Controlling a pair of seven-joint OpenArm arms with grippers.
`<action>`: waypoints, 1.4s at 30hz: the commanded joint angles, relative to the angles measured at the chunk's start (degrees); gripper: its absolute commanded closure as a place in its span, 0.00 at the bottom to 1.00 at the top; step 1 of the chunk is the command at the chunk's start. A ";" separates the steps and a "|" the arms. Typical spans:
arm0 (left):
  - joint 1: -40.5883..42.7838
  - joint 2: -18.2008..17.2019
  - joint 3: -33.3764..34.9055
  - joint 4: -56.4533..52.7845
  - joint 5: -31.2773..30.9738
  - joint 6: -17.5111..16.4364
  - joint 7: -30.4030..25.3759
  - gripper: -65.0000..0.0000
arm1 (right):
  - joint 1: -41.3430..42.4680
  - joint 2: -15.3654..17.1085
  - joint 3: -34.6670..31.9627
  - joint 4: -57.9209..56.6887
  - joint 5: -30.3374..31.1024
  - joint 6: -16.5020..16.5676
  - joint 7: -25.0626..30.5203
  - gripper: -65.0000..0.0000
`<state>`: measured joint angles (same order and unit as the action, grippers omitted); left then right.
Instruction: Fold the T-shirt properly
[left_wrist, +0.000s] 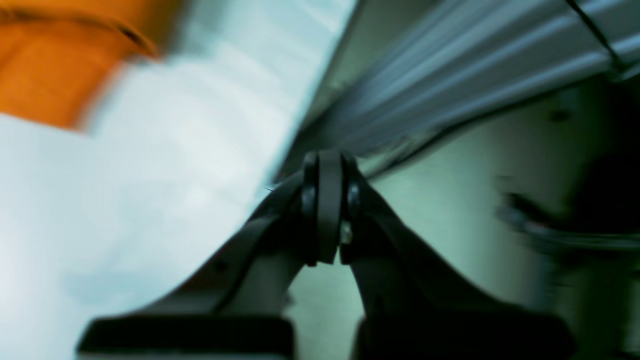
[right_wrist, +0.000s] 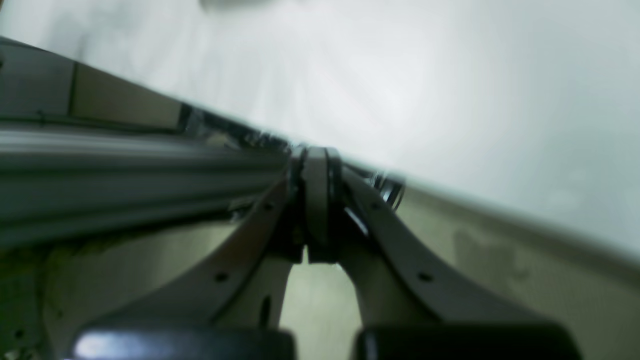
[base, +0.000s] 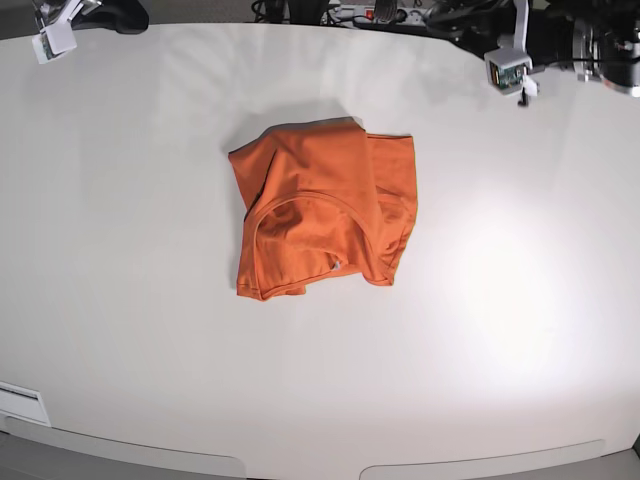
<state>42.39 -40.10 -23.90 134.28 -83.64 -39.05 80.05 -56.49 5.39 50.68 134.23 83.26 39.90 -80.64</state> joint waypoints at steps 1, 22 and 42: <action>3.06 -0.83 -0.81 0.72 -1.36 0.07 -0.05 1.00 | -2.38 0.15 0.48 0.77 1.74 0.10 0.64 1.00; 4.70 8.37 24.39 -54.21 40.04 -0.95 -35.50 1.00 | -3.26 7.72 -26.71 -45.03 -36.92 0.10 28.76 1.00; -29.18 30.34 54.10 -105.42 63.36 27.17 -84.17 1.00 | 35.34 0.87 -59.74 -91.34 -82.77 -25.75 66.53 1.00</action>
<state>12.84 -9.17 30.39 28.67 -20.58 -11.86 -3.68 -20.80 5.74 -9.23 42.68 0.47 13.67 -14.57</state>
